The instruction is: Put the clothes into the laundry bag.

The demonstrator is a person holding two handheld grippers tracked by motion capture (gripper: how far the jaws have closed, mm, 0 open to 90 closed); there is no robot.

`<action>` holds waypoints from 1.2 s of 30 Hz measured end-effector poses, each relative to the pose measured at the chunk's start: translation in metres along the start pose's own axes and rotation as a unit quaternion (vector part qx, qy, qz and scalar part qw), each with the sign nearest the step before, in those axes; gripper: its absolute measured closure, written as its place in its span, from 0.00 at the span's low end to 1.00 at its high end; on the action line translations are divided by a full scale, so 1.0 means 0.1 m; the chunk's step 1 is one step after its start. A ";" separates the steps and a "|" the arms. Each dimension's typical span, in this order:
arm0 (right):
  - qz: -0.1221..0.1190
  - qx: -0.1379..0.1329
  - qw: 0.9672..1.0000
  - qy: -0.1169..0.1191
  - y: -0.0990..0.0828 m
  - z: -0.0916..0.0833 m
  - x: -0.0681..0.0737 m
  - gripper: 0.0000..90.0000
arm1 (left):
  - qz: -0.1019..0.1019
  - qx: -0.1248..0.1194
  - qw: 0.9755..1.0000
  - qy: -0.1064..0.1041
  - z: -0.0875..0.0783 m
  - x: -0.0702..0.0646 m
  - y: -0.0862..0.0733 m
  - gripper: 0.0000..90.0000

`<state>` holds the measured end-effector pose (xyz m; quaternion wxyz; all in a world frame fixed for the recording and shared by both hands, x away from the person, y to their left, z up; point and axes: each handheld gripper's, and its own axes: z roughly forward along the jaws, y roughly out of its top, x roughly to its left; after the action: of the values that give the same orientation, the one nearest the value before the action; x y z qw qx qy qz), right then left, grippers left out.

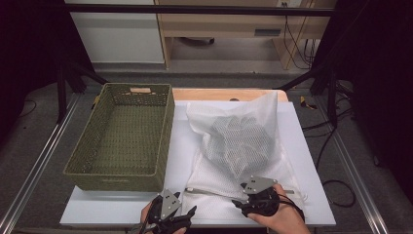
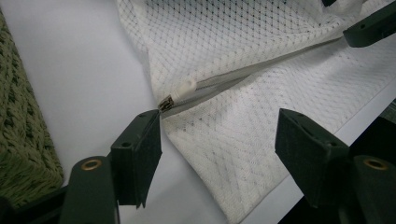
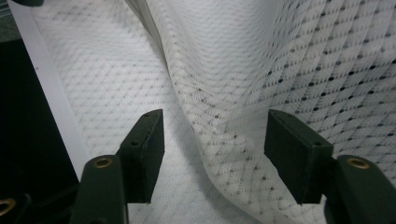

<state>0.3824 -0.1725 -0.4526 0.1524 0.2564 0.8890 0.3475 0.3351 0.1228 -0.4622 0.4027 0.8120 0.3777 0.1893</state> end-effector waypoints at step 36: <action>0.018 -0.075 0.996 -0.052 0.14 -0.17 -0.10 0.09 | -0.028 -0.026 0.999 -0.035 0.06 -0.03 0.03 0.14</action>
<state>0.3884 -0.1786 -0.4298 0.2107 0.2775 0.8465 0.4024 0.3382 0.1166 -0.4638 0.4417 0.7967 0.3806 0.1591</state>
